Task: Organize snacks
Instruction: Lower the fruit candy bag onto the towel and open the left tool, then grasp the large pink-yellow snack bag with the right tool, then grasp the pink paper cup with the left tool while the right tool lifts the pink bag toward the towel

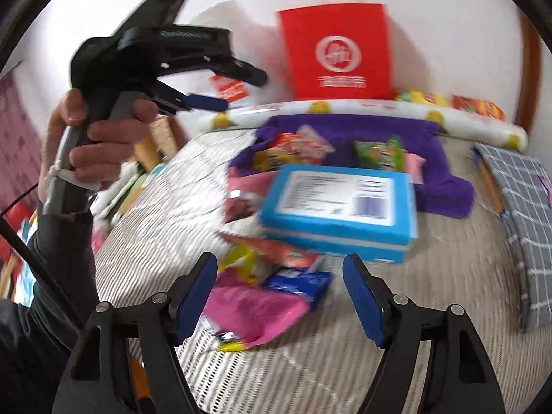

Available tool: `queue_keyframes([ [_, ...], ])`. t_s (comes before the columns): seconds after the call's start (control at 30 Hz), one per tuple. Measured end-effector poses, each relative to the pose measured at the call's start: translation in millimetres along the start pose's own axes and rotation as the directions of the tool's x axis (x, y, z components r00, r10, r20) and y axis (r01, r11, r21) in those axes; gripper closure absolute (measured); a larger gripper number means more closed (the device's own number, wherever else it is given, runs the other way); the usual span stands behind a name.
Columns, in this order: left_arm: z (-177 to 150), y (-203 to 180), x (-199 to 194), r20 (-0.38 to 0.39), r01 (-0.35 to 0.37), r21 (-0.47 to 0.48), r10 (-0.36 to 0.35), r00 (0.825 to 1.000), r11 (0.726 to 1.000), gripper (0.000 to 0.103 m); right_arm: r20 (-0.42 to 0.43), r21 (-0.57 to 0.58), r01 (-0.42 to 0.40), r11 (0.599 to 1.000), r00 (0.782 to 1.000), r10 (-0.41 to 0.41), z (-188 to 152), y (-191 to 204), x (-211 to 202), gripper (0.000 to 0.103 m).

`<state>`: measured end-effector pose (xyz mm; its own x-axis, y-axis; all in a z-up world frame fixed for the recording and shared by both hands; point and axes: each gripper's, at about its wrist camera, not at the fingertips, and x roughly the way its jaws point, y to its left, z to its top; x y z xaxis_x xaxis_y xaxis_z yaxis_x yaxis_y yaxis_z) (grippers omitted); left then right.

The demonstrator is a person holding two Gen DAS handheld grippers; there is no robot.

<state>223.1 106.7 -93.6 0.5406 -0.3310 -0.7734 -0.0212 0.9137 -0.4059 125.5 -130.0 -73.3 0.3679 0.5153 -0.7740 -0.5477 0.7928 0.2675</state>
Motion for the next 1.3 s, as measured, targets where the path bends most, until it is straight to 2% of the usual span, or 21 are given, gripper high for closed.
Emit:
queue_keyframes([
  [0.13, -24, 21, -4, -0.026, -0.02, -0.038, 0.019, 0.999, 0.999, 0.03, -0.01, -0.057, -0.076, 0.995, 0.997, 0.076, -2, 21, 11, 0.024],
  [0.23, -39, 31, -13, -0.029, -0.036, -0.052, 0.034, 0.999, 0.998, 0.03, -0.096, -0.119, -0.117, 0.986, 0.99, 0.106, -4, 37, 35, 0.023],
  [0.37, -55, 42, -25, -0.019, -0.034, -0.068, 0.033, 0.999, 0.997, 0.03, -0.194, -0.179, -0.099, 0.979, 0.979, 0.063, -14, 46, 56, 0.023],
  [0.5, -61, 46, -29, -0.023, -0.029, -0.069, 0.028, 0.999, 0.997, 0.03, -0.248, -0.214, -0.061, 0.975, 0.969, 0.006, -27, 52, 59, 0.023],
  [0.6, -62, 43, -31, -0.02, -0.032, -0.053, 0.031, 0.999, 0.998, 0.03, -0.236, -0.232, -0.039, 0.972, 0.972, -0.018, -35, 57, 58, 0.023],
  [0.73, -67, 39, -34, -0.015, -0.046, -0.032, 0.046, 0.999, 0.998, 0.03, -0.222, -0.295, 0.069, 0.953, 0.965, -0.138, -45, 67, 70, 0.023],
  [0.8, -71, 41, -33, -0.01, -0.065, -0.021, 0.065, 0.998, 0.998, 0.03, -0.21, -0.302, 0.11, 0.947, 0.961, -0.179, -49, 68, 75, 0.03],
  [0.83, -72, 44, -33, 0.001, -0.079, -0.025, 0.079, 0.997, 0.997, 0.03, -0.206, -0.299, 0.131, 0.945, 0.958, -0.198, -50, 67, 75, 0.039],
  [0.87, -74, 49, -33, 0.017, -0.097, -0.042, 0.098, 0.995, 0.994, 0.03, -0.207, -0.273, 0.141, 0.952, 0.957, -0.202, -49, 64, 73, 0.04],
  [0.97, -77, 60, -26, 0.016, -0.125, -0.059, 0.126, 0.992, 0.99, 0.03, -0.172, -0.16, 0.084, 0.983, 0.979, -0.112, -43, 50, 54, 0.041],
  [1.13, -79, 55, -5, -0.009, -0.133, -0.022, 0.133, 0.991, 0.991, 0.03, -0.067, -0.099, 0.082, 0.992, 0.994, -0.089, -34, 35, 21, 0.041],
  [1.2, -80, 50, 7, -0.016, -0.116, -0.01, 0.116, 0.993, 0.993, 0.03, -0.037, -0.057, 0.099, 0.994, 0.994, -0.101, -32, 23, 12, 0.041],
  [1.3, -77, 48, 24, -0.004, -0.114, -0.026, 0.114, 0.993, 0.993, 0.03, -0.024, -0.009, 0.172, 0.985, 0.985, -0.172, -34, -2, 8, 0.041],
])
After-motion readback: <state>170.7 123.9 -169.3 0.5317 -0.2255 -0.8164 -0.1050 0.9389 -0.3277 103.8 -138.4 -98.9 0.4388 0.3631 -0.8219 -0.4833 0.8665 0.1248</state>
